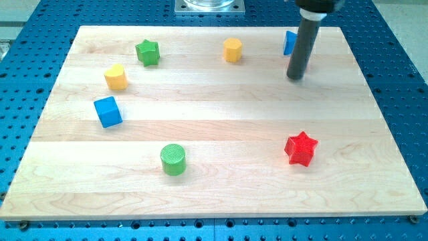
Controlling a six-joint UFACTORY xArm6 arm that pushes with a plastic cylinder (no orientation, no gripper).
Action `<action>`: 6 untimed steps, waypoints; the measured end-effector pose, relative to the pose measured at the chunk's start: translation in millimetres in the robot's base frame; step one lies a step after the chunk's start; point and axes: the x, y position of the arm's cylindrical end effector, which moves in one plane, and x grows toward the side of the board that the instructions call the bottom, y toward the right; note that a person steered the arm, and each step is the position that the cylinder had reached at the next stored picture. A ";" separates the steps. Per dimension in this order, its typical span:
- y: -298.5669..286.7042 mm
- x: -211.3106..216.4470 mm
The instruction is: Place the red star vertically to the red circel
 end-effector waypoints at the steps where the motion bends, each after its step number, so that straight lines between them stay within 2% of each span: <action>1: 34.3 75.1; 2: 86.4 157.5; 3: 72.4 215.0; 5: -57.0 201.1; 6: -51.8 186.4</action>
